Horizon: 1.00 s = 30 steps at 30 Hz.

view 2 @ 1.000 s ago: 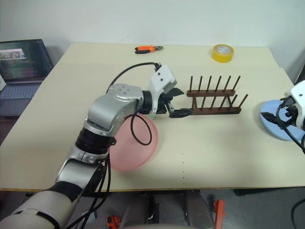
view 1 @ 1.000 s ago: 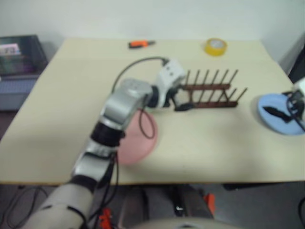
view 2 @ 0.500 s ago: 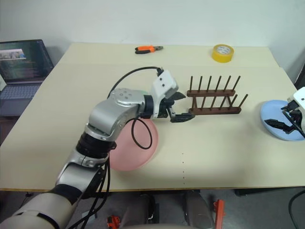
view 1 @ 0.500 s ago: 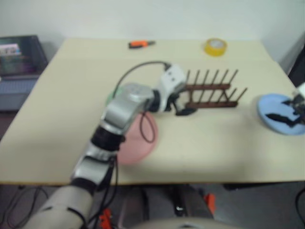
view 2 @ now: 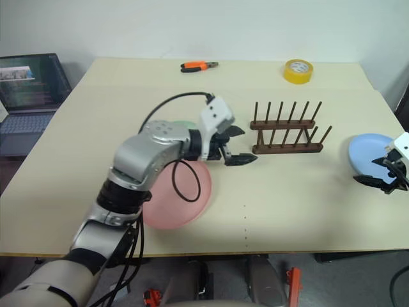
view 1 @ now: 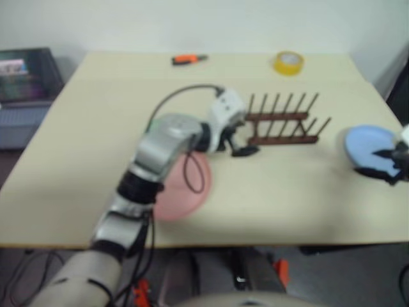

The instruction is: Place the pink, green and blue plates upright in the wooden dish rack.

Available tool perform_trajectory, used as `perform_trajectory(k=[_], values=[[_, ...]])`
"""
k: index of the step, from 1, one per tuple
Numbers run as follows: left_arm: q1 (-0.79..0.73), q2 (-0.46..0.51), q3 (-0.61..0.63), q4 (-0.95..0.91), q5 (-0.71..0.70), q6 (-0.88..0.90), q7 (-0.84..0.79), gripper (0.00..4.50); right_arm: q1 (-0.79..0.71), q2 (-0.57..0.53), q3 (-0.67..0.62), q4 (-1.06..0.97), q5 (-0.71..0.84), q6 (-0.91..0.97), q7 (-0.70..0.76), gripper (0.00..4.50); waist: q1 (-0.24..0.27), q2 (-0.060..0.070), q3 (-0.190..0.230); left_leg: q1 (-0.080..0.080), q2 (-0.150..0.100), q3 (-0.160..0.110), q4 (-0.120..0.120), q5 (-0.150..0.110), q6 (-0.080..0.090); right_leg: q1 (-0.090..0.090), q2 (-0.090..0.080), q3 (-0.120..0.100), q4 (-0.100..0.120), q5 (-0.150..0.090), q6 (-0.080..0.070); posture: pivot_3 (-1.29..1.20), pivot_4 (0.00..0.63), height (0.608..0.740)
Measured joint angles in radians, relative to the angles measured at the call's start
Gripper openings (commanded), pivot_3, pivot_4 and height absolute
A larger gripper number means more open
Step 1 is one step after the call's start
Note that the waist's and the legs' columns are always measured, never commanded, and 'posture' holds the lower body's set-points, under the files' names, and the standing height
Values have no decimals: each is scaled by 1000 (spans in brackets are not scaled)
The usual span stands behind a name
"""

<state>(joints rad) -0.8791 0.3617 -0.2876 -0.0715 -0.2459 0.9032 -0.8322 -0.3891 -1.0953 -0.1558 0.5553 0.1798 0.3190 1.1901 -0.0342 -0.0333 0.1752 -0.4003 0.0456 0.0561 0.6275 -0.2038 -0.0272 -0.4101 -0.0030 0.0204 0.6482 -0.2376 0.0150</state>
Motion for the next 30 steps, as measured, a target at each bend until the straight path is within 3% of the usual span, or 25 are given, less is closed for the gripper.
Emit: perform_trajectory(k=[6, 11, 16, 24, 30], values=[[1, 142, 22, -32, -39, 25, -65, 4500, 140, -6, -102, -214, 80, 79, 27, 4469, 0, 0, 0, 0, 1, 0, 0, 0, 0, -1, 0, -1, 0, 0, 0, 0, 150, 740], [19, 433, 113, -84, -88, -13, -237, 4500, 250, -6, -209, -558, 199, 202, 42, 4469, -11, 1, 0, 1, 2, -2, -1, 0, 0, 0, 2, -1, 0, -1, -1, 0, 150, 740], [113, 634, 102, 1, -32, -137, -361, 4500, 210, 24, -191, -797, 284, 294, -23, 4469, -5, 0, 1, 1, 1, -3, 1, 0, 0, 0, -2, -2, 0, -3, -5, 0, 150, 740], [177, 649, 76, 130, 28, -195, -382, 4500, 120, 93, -48, -972, 347, 371, -120, 4469, 14, -3, 2, -3, 2, -1, 0, -3, 4, -2, -6, -3, -1, -5, -5, 0, 150, 740], [229, 633, 86, 161, 22, -180, -377, 4500, 96, 113, 32, -990, 344, 387, -169, 4469, 15, -3, 2, -12, 2, -1, 2, -3, 4, -10, -5, -4, 1, -5, -1, 0, 150, 740]])
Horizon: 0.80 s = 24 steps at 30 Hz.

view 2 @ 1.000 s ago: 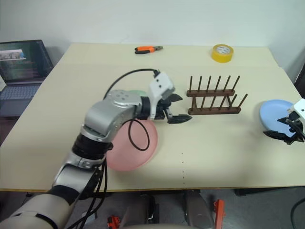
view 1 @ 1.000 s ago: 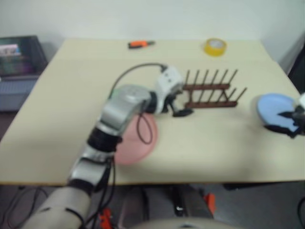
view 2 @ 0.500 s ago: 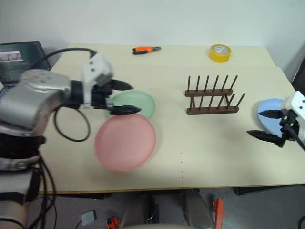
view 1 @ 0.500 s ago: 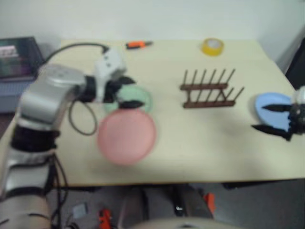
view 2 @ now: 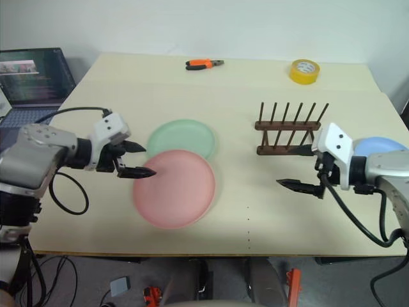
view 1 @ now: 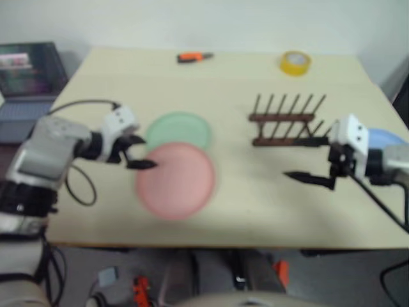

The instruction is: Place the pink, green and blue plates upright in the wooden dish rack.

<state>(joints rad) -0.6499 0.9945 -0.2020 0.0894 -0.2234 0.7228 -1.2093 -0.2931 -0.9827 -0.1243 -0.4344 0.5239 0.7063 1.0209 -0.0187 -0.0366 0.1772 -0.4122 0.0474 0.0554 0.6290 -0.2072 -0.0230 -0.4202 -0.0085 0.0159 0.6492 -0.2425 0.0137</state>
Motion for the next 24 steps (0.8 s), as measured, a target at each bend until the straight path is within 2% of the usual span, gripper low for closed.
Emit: perform_trajectory(k=[10, 11, 14, 22, 24], values=[[34, -47, 11, 39, -10, 40, 48, 4500, -23, 1, 33, 2, -5, 0, -20, 4469, -1, 0, 0, -1, 0, 0, 1, 0, 0, -1, 1, 0, 1, 1, 1, 0, 150, 740], [34, -49, 11, 39, -11, 41, 52, 4332, -27, 1, 36, 2, -6, 0, -20, 4498, -1, 0, 0, -1, 0, 0, 1, 0, 0, -1, 1, 0, 1, 1, 1, 0, 150, 740], [34, -60, 14, 40, -14, 54, 66, 3626, -33, 2, 48, 2, -10, -1, -22, 4500, -2, -1, 0, -1, 0, 0, 1, 0, 0, -1, 1, 0, 1, 1, 1, 0, 150, 740], [34, -60, 17, 40, -21, 61, 76, 612, -34, 11, 51, 2, -6, 3, -28, 4500, -3, -1, -1, -1, 0, 0, 2, 0, 0, -1, 2, 0, 2, 1, 1, 0, 150, 740], [32, -60, 27, 39, -32, 61, 70, 34, -34, 11, 51, 2, -3, 3, -27, 4500, -4, -1, -1, -1, 0, 0, 2, 0, 0, -1, 1, 0, 2, 1, 1, 0, 150, 740]])
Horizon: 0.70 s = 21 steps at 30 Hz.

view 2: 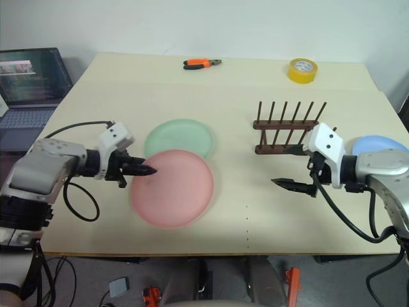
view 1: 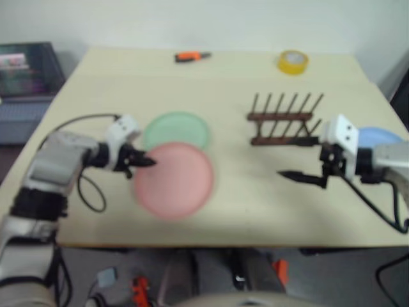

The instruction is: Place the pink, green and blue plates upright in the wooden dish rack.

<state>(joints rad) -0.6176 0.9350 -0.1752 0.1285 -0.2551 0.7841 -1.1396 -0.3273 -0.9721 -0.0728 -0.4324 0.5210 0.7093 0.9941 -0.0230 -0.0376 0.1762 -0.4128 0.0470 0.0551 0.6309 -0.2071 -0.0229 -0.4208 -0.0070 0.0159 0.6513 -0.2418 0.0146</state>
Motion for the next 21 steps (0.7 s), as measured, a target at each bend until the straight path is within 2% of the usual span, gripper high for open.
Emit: perform_trajectory(k=[14, 17, 21], values=[[-7, 0, 37, -3, -38, 12, -10, 34, -1, 11, 0, -2, 13, 0, 7, 4500, -3, 0, 0, 3, 0, 1, 3, 0, 0, 0, 0, 1, 8, -1, -1, 0, 150, 740], [-13, -4, 71, -7, -64, 22, -6, 34, -6, 16, 0, -2, 19, 0, 8, 4500, -3, 0, 0, 4, 0, 1, 4, 0, 0, 0, 0, 1, 10, -1, -2, 0, 150, 740], [-109, -82, 181, -5, -130, 38, 61, 34, -47, 42, 5, -30, 50, 3, 5, 4500, -3, 0, 0, 2, 0, -1, 9, 0, 0, 0, 1, 0, 12, -1, -1, 0, 150, 740]])
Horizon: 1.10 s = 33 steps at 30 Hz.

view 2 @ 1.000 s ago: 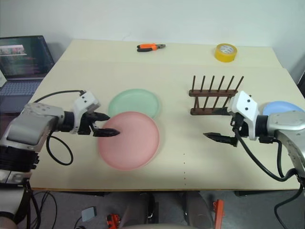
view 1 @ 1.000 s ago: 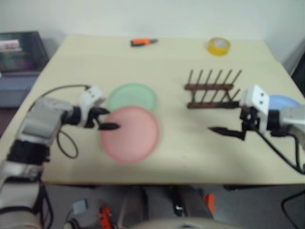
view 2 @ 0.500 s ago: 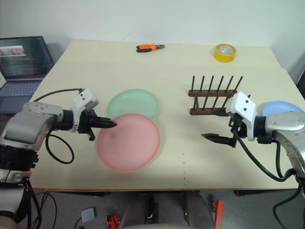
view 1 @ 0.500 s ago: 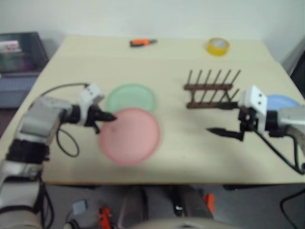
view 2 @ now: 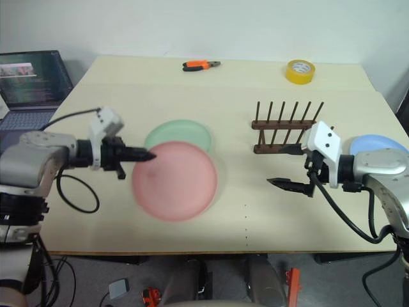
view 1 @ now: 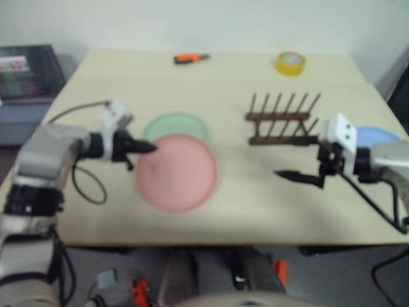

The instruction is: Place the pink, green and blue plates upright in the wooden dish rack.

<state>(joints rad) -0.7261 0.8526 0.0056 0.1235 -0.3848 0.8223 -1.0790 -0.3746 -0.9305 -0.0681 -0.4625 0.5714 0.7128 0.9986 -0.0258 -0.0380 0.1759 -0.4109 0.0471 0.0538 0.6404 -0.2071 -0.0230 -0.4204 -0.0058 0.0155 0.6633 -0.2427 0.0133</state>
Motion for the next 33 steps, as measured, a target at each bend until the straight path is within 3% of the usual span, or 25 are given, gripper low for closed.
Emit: perform_trajectory(k=[4, 8, 10, 14, 18, 25, 33], values=[[-112, -32, 89, 2, -51, 20, 57, 34, -47, 28, 27, -20, 1, -1, -6, 4500, -2, -1, 0, 0, -1, 1, 1, 0, 0, 0, 0, 1, 0, 1, 1, 0, 150, 740], [-146, -55, 91, 14, -51, 33, 108, 34, -120, 54, 62, -20, -9, -11, -10, 4500, -5, -1, 0, 0, 0, 1, 1, 0, 0, 0, 1, 1, 1, 1, 1, 0, 150, 740], [-208, -83, 67, 50, -26, 65, 168, 34, -216, 132, 113, -6, -59, -58, -45, 4500, -6, -1, 0, 0, 1, 0, 3, 0, 0, -1, 3, 1, 2, 2, 0, 0, 150, 740], [-364, -154, 48, 137, 31, 118, 330, 34, -343, 239, 232, 37, -201, -163, -122, 4500, -3, -2, 0, 0, 1, 0, 3, 0, 0, 0, 3, 1, 1, 3, 0, 0, 150, 740], [-456, -248, 83, 248, 88, 125, 523, 34, -356, 331, 356, 135, -385, -272, -209, 4500, -3, -2, 0, -4, 0, 2, 4, 0, 0, -3, 2, 2, 0, 3, 1, 0, 150, 740], [-466, -309, 105, 244, 71, 247, 598, 34, -382, 351, 516, 369, -753, -580, -317, 4500, -7, -2, 0, -6, 0, 3, 3, 0, 0, -5, 1, 2, 0, 3, 2, 0, 150, 740], [-481, -330, 119, 228, 62, 314, 629, 34, -401, 464, 527, 467, -879, -686, -370, 4500, -7, -2, 0, -5, 0, 2, 4, 1, -1, -5, 2, 2, 2, 4, 2, 0, 150, 740]])
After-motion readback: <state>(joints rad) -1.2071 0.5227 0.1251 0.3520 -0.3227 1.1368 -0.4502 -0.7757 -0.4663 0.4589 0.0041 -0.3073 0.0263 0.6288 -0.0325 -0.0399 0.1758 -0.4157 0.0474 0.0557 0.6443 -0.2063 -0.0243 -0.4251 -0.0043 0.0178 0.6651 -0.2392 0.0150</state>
